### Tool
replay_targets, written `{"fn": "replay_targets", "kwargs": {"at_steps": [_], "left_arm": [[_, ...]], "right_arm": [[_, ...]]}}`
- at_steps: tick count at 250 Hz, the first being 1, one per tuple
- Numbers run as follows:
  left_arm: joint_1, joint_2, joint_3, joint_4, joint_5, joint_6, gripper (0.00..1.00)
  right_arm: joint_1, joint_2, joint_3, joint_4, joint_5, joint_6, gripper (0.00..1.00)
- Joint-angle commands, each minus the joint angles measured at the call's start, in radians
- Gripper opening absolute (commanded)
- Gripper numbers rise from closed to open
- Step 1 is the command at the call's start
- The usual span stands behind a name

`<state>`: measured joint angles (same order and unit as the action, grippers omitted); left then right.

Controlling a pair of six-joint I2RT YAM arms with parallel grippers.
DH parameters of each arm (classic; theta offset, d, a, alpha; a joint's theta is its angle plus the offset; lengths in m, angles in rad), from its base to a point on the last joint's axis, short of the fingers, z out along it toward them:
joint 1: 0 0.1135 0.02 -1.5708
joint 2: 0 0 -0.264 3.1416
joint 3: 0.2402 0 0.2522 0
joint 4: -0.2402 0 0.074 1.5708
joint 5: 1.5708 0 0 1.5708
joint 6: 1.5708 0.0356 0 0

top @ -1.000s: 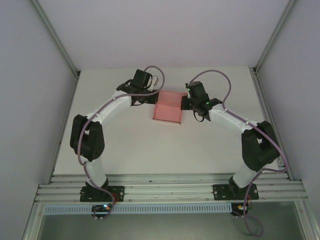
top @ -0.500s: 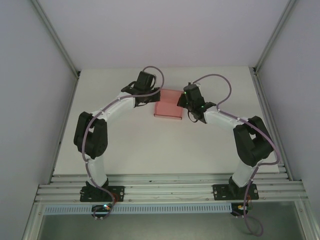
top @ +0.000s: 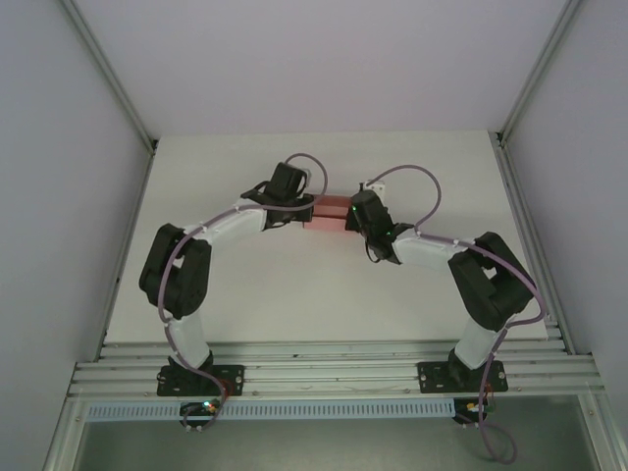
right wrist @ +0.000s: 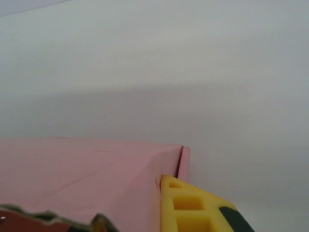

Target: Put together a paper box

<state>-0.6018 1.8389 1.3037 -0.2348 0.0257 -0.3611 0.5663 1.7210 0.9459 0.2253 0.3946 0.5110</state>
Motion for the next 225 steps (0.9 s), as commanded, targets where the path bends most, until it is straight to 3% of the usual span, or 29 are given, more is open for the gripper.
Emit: {"fn": "replay_targets", "kwargs": {"at_steps": [1, 164, 210, 225], "left_arm": [[-0.018, -0.029, -0.054, -0.015, -0.013, 0.037, 0.14], [-0.098, -0.184, -0.144, -0.073, -0.109, 0.116, 0.63], [-0.123, -0.237, -0.168, -0.095, -0.089, 0.120, 0.84], [-0.128, -0.263, -0.180, -0.105, -0.082, 0.129, 0.94]], "right_arm": [[0.026, -0.027, -0.039, -0.054, 0.054, -0.025, 0.06], [0.119, -0.124, -0.109, -0.135, 0.092, -0.016, 0.26], [0.137, -0.170, -0.134, -0.154, 0.074, -0.008, 0.41], [0.142, -0.195, -0.144, -0.169, 0.050, -0.007, 0.54]]}}
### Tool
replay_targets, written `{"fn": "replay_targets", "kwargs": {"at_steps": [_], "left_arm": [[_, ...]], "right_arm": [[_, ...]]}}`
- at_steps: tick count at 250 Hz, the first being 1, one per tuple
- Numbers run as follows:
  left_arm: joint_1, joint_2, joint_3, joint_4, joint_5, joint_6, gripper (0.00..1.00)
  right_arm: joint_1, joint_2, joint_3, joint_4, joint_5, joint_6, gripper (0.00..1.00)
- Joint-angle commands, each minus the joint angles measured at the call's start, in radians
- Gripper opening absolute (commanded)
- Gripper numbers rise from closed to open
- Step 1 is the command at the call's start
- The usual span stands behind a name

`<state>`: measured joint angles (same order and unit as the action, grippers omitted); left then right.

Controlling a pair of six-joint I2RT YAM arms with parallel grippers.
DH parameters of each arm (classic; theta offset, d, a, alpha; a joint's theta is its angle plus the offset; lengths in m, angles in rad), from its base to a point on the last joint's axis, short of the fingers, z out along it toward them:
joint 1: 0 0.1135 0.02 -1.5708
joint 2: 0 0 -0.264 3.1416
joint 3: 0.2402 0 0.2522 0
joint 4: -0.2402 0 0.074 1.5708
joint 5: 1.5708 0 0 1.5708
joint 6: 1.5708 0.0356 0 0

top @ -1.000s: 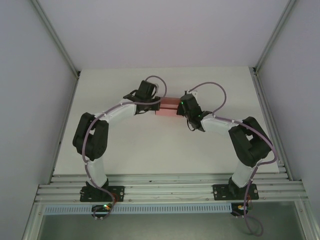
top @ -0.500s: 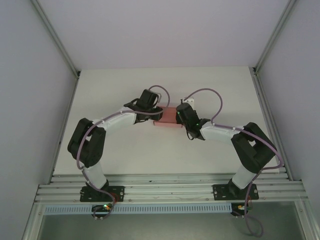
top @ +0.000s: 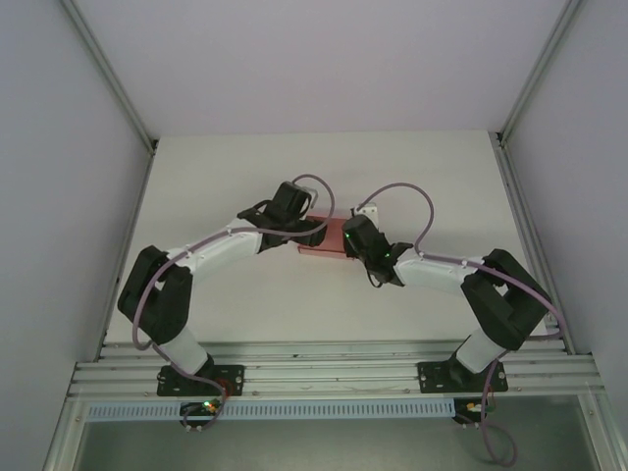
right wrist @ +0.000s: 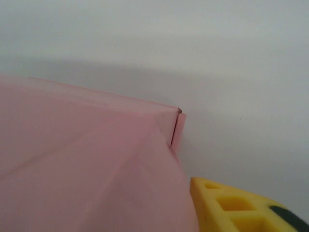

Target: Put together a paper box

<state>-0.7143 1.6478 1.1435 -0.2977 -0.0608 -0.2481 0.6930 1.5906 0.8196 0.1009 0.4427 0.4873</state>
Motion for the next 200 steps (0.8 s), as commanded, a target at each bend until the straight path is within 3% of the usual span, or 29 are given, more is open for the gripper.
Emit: {"fn": "replay_targets", "kwargs": {"at_steps": [1, 16, 60, 70, 108, 151, 177, 200], "left_arm": [[-0.017, -0.074, -0.020, -0.042, 0.004, 0.017, 0.94], [-0.025, -0.105, -0.035, -0.053, 0.007, 0.031, 1.00], [-0.032, -0.218, -0.083, -0.089, 0.023, 0.038, 1.00], [-0.032, -0.248, -0.087, -0.097, 0.021, 0.036, 1.00], [-0.020, -0.324, -0.055, -0.105, 0.009, 0.015, 1.00], [0.044, -0.274, 0.062, -0.127, 0.020, -0.008, 1.00], [0.099, -0.199, 0.139, -0.124, 0.061, -0.026, 1.00], [0.135, -0.115, 0.206, -0.139, 0.095, -0.038, 1.00]], "right_arm": [[0.016, -0.066, -0.018, -0.045, 0.000, 0.018, 0.55], [0.026, -0.095, -0.032, -0.060, -0.030, 0.011, 0.59], [0.043, -0.188, -0.084, -0.119, -0.137, 0.004, 0.86], [0.045, -0.231, -0.089, -0.138, -0.170, -0.013, 1.00], [0.046, -0.331, -0.044, -0.228, -0.188, -0.071, 1.00], [0.037, -0.352, 0.087, -0.297, -0.131, -0.099, 1.00], [-0.023, -0.312, 0.170, -0.320, -0.098, -0.088, 1.00], [-0.104, -0.250, 0.229, -0.317, -0.144, -0.057, 1.00]]}}
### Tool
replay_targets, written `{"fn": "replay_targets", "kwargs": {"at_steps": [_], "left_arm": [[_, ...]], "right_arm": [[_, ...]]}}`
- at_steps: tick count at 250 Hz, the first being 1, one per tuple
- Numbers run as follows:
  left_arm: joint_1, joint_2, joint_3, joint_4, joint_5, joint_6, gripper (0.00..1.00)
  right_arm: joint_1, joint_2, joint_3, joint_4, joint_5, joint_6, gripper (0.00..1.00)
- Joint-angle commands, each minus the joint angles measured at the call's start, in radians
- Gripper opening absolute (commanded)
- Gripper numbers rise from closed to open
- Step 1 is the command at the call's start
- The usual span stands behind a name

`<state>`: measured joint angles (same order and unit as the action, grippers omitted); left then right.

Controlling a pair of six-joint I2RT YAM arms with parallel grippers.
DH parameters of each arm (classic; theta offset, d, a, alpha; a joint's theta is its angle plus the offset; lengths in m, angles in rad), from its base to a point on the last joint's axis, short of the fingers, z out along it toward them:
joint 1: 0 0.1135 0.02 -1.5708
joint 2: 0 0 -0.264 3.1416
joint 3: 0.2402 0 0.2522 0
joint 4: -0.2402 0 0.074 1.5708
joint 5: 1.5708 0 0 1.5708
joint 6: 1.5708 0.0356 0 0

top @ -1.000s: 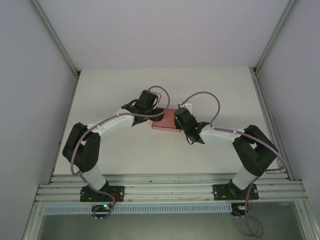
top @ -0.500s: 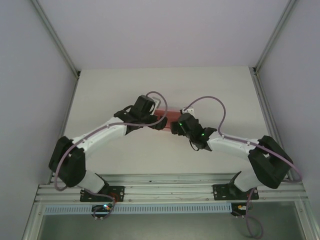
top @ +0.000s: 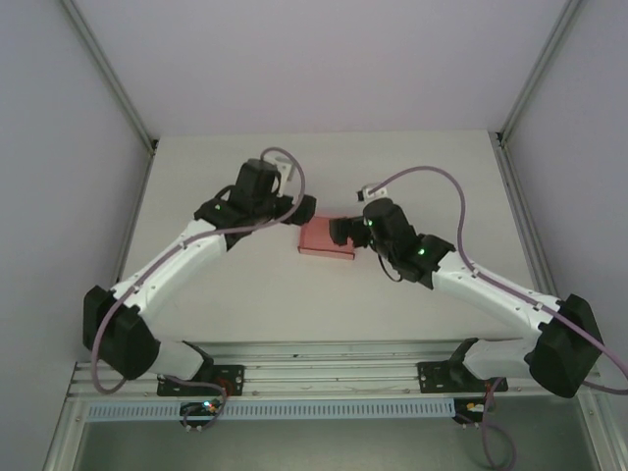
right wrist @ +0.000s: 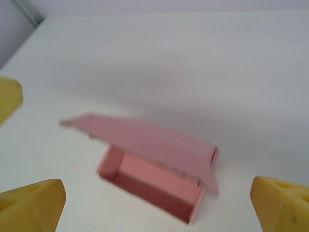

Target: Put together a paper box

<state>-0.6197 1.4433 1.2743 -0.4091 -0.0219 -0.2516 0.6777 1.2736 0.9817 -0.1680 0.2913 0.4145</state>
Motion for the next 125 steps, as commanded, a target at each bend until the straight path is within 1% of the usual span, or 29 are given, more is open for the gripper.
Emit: {"fn": "replay_targets", "kwargs": {"at_steps": [1, 20, 61, 104, 125], "left_arm": [[0.042, 0.093, 0.078, -0.028, 0.058, -0.033, 1.00], [0.055, 0.157, 0.113, -0.035, 0.091, -0.025, 1.00], [0.074, 0.257, 0.135, -0.050, 0.119, -0.021, 1.00], [0.095, 0.308, 0.093, -0.041, 0.170, -0.026, 1.00], [0.097, 0.308, 0.048, -0.014, 0.195, -0.031, 1.00]], "right_arm": [[-0.091, 0.069, 0.068, -0.047, 0.005, 0.016, 1.00], [-0.132, 0.116, 0.102, -0.036, -0.027, 0.006, 1.00], [-0.145, 0.271, 0.159, -0.071, -0.033, -0.003, 1.00], [-0.145, 0.366, 0.155, -0.126, -0.057, 0.050, 1.00], [-0.145, 0.381, 0.110, -0.098, -0.087, 0.083, 1.00]]}}
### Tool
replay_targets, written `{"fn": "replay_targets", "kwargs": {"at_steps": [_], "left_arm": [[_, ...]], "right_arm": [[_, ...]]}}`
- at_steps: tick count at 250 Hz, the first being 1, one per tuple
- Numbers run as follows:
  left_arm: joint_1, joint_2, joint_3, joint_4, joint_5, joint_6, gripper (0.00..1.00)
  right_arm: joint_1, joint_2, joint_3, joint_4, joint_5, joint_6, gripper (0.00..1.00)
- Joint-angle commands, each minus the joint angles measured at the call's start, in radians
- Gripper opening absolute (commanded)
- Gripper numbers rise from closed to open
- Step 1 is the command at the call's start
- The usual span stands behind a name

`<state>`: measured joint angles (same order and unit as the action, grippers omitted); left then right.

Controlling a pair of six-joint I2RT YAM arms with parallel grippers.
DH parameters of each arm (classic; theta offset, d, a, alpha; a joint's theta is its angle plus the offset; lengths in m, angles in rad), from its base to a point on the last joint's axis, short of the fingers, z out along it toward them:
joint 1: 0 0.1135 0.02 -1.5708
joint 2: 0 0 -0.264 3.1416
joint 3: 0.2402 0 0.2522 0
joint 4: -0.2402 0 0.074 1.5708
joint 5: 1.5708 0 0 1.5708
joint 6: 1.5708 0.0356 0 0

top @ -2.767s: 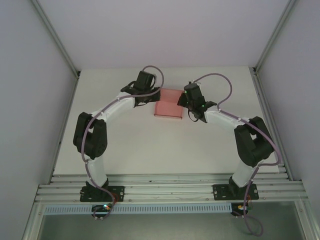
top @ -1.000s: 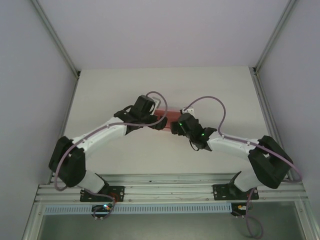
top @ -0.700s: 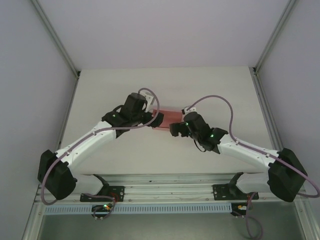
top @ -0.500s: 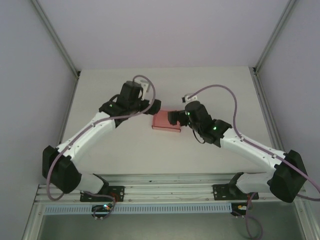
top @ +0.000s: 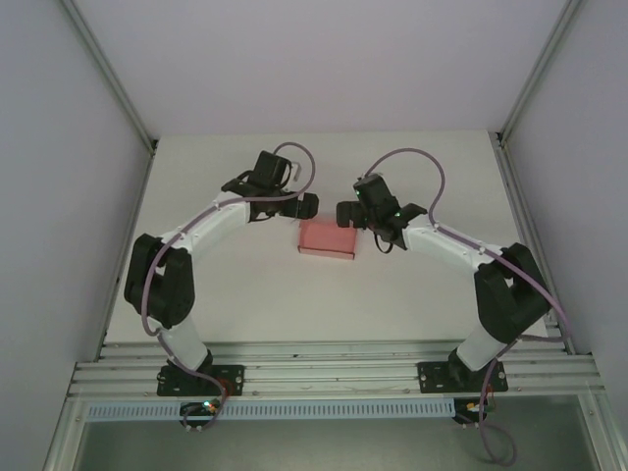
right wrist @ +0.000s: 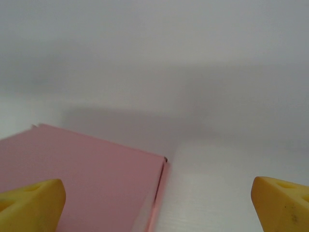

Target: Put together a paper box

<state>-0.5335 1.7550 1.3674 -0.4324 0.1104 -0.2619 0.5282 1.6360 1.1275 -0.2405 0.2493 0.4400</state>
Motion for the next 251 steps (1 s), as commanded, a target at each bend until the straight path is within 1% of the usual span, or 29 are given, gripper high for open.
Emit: {"fn": "replay_targets", "kwargs": {"at_steps": [1, 36, 65, 106, 135, 157, 174, 207, 228, 242, 251], "left_arm": [[0.010, -0.004, -0.048, 0.011, 0.065, -0.021, 1.00], [0.015, 0.008, -0.110, 0.056, 0.110, -0.034, 1.00], [0.022, 0.039, -0.124, 0.071, 0.126, -0.045, 1.00], [0.032, 0.065, -0.139, 0.129, 0.199, -0.061, 0.99], [0.035, 0.088, -0.132, 0.140, 0.215, -0.063, 0.95], [0.039, 0.115, -0.123, 0.150, 0.239, -0.063, 0.84], [0.043, 0.135, -0.116, 0.158, 0.271, -0.066, 0.78], [0.056, 0.160, -0.138, 0.211, 0.331, -0.095, 0.73], [0.061, 0.169, -0.157, 0.251, 0.363, -0.114, 0.62], [0.063, 0.175, -0.166, 0.268, 0.380, -0.120, 0.49], [0.063, 0.175, -0.170, 0.278, 0.391, -0.126, 0.46]], "right_arm": [[0.005, 0.019, -0.039, -0.023, -0.048, 0.059, 1.00], [0.005, 0.045, -0.095, 0.010, -0.072, 0.096, 1.00], [0.004, 0.067, -0.129, 0.030, -0.077, 0.119, 0.99], [0.004, 0.084, -0.181, 0.077, -0.070, 0.136, 1.00], [0.005, 0.085, -0.203, 0.099, -0.068, 0.140, 1.00], [0.005, 0.072, -0.214, 0.119, -0.073, 0.131, 1.00], [0.005, 0.057, -0.215, 0.126, -0.073, 0.129, 1.00], [0.005, 0.015, -0.229, 0.163, -0.093, 0.132, 1.00], [0.004, -0.002, -0.225, 0.165, -0.090, 0.140, 1.00], [0.005, -0.006, -0.227, 0.167, -0.089, 0.150, 1.00], [0.005, -0.009, -0.230, 0.167, -0.091, 0.157, 1.00]]}}
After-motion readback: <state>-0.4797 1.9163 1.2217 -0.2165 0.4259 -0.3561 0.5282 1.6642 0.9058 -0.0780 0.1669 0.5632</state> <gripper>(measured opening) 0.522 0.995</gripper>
